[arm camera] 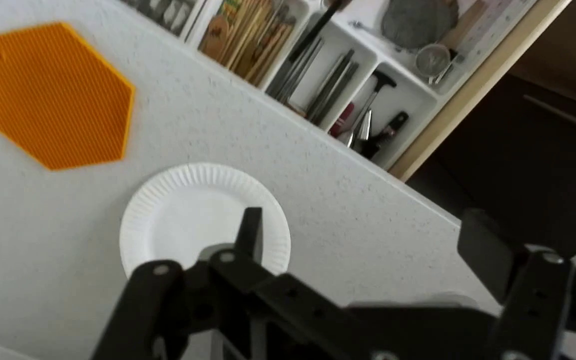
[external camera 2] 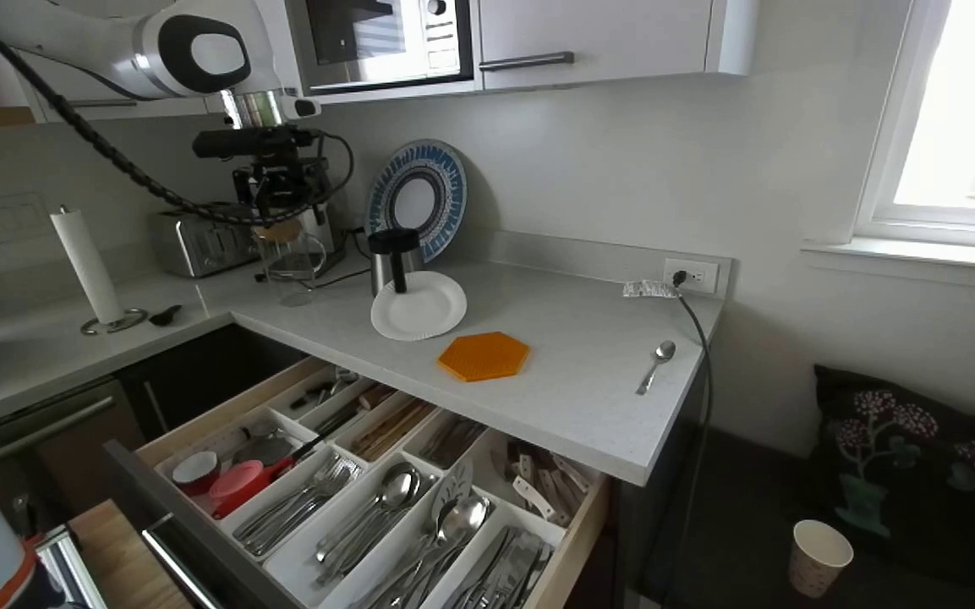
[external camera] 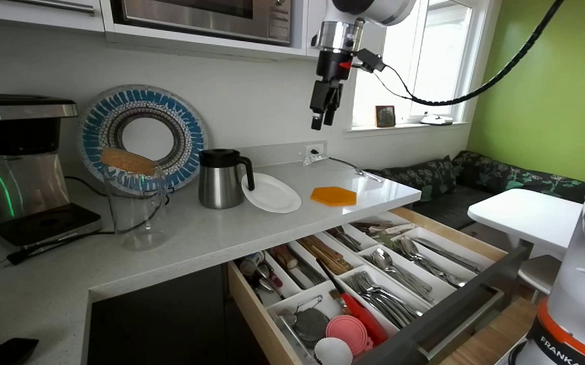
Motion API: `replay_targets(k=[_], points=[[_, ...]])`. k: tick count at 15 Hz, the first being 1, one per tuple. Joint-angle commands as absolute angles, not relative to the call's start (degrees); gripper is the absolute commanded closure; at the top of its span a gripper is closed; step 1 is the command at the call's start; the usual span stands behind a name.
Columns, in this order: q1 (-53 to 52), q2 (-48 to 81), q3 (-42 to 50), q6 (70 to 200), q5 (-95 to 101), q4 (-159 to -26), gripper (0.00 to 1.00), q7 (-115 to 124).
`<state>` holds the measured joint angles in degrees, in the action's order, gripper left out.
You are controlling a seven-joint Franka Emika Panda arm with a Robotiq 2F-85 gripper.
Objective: Move the kettle to the left
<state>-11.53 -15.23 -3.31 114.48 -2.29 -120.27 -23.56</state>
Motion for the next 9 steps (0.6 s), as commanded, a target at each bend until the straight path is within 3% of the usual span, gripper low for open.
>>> replay_targets(k=[1, 9], points=[[-12.8, -6.6, -4.5, 124.3, -4.6, -115.3, 0.00, -30.1], [-9.8, 10.7, -8.0, 147.6, -8.3, -106.3, 0.00, -39.7]])
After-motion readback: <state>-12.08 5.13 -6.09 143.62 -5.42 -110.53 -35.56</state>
